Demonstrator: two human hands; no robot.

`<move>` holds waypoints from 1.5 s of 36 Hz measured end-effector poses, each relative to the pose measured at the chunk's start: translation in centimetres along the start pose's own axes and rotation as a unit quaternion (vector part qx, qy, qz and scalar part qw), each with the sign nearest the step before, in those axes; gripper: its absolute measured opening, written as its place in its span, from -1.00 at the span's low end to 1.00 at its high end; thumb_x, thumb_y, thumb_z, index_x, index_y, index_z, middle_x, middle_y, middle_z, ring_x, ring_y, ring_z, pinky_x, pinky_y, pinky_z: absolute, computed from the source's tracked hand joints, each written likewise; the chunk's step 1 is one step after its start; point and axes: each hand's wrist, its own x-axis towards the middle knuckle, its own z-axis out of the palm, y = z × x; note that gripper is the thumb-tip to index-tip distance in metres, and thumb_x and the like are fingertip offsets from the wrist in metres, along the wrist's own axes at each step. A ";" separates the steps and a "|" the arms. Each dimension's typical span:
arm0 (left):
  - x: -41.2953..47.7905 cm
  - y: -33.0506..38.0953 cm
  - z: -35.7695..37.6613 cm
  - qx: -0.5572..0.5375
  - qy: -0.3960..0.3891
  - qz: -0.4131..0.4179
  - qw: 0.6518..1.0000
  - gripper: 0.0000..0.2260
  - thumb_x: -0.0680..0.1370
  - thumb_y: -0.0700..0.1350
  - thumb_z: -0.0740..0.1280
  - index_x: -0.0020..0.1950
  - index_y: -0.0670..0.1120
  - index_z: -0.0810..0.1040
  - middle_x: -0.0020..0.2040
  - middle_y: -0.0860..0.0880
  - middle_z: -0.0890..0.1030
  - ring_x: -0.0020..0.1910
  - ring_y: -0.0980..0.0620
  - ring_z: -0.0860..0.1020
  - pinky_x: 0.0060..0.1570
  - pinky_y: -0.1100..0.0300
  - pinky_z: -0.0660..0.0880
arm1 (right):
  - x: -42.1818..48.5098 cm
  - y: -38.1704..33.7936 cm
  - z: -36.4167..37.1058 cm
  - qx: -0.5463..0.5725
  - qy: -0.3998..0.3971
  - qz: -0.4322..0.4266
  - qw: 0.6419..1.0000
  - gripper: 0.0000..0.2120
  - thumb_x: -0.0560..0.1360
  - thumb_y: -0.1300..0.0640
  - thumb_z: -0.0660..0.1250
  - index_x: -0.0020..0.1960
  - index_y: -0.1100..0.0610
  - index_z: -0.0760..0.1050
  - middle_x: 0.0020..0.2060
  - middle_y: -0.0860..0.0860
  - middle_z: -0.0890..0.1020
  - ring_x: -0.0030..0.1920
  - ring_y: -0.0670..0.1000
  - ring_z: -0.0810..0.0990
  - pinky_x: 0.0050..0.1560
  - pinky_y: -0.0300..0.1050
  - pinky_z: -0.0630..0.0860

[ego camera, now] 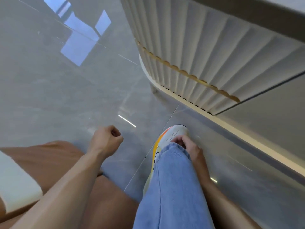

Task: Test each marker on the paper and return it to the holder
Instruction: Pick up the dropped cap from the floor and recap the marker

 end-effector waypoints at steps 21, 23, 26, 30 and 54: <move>-2.7 -1.2 4.1 -0.121 0.216 -0.092 0.964 -0.74 0.51 -0.24 0.31 0.19 -0.10 0.54 0.13 -0.06 0.53 0.19 -0.09 0.46 0.05 0.13 0.33 | 5.8 -0.6 6.6 -0.125 -0.021 -0.082 0.989 -0.86 0.43 0.14 0.46 -0.20 -0.05 0.54 -0.26 -0.32 0.61 -0.33 -0.22 0.55 -0.21 -0.41 0.47; -2.8 -1.3 4.4 -0.105 0.233 -0.091 0.962 -0.69 0.51 -0.23 0.33 0.25 -0.10 0.52 0.19 -0.08 0.49 0.22 -0.11 0.42 0.08 0.13 0.30 | 6.0 -0.6 7.0 -0.126 -0.028 -0.083 0.988 -0.86 0.44 0.13 0.46 -0.20 -0.05 0.53 -0.24 -0.30 0.61 -0.31 -0.22 0.55 -0.23 -0.42 0.47; -2.6 -1.5 4.8 -0.089 0.232 -0.100 0.963 -0.63 0.52 -0.21 0.34 0.33 -0.13 0.48 0.28 -0.13 0.46 0.27 -0.15 0.39 0.24 0.05 0.30 | 6.0 -0.6 7.6 -0.123 -0.034 -0.084 0.988 -0.88 0.44 0.10 0.45 -0.19 -0.07 0.53 -0.23 -0.28 0.61 -0.31 -0.19 0.56 -0.27 -0.40 0.46; -2.1 -2.1 5.3 -0.089 0.198 -0.114 0.970 -0.68 0.58 -0.17 0.31 0.34 -0.13 0.48 0.28 -0.15 0.47 0.30 -0.15 0.40 0.25 0.07 0.28 | 6.0 -0.3 8.4 -0.102 -0.033 -0.072 0.992 -0.95 0.41 0.03 0.41 -0.17 -0.07 0.54 -0.26 -0.25 0.61 -0.34 -0.18 0.55 -0.26 -0.33 0.50; 0.0 -3.2 7.7 -0.085 0.145 -0.148 0.974 -0.95 0.58 -0.11 0.31 -0.01 -0.07 0.54 0.03 -0.10 0.59 0.13 -0.14 0.51 0.10 0.07 0.37 | 5.4 -0.6 9.8 -0.125 -0.028 -0.065 0.990 -0.85 0.46 0.04 0.44 -0.21 -0.13 0.50 -0.38 -0.16 0.59 -0.28 -0.25 0.57 -0.26 -0.45 0.48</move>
